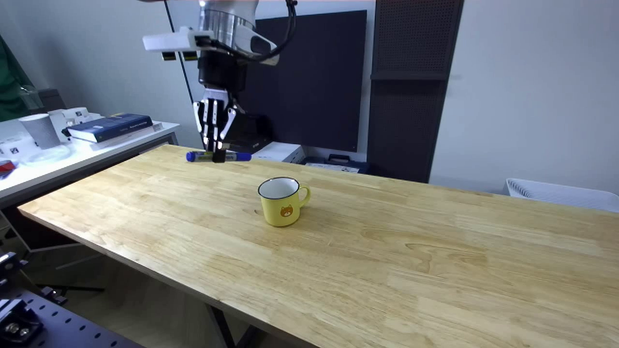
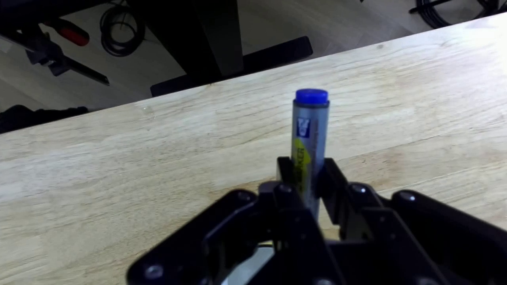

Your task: Pick the marker and put it in the cup

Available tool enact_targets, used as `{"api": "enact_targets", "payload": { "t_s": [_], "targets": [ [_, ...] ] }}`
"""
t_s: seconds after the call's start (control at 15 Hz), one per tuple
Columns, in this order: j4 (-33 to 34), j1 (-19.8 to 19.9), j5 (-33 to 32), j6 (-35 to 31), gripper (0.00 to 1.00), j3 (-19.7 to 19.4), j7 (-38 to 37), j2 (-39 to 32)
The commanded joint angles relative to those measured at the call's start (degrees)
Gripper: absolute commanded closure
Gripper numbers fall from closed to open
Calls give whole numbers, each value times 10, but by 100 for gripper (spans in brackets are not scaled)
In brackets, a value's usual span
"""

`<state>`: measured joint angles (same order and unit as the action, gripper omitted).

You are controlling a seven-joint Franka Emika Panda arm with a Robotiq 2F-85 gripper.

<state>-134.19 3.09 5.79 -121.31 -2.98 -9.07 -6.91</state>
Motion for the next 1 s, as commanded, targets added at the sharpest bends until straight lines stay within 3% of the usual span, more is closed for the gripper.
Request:
{"api": "enact_targets", "payload": {
  "t_s": [0.0,0.47,0.93],
  "targets": [
    [33,3,11,-49,95,-1,22,-72],
    [78,15,28,-91,95,3,51,-137],
    [83,30,76,-94,95,5,83,-142]
  ]
}}
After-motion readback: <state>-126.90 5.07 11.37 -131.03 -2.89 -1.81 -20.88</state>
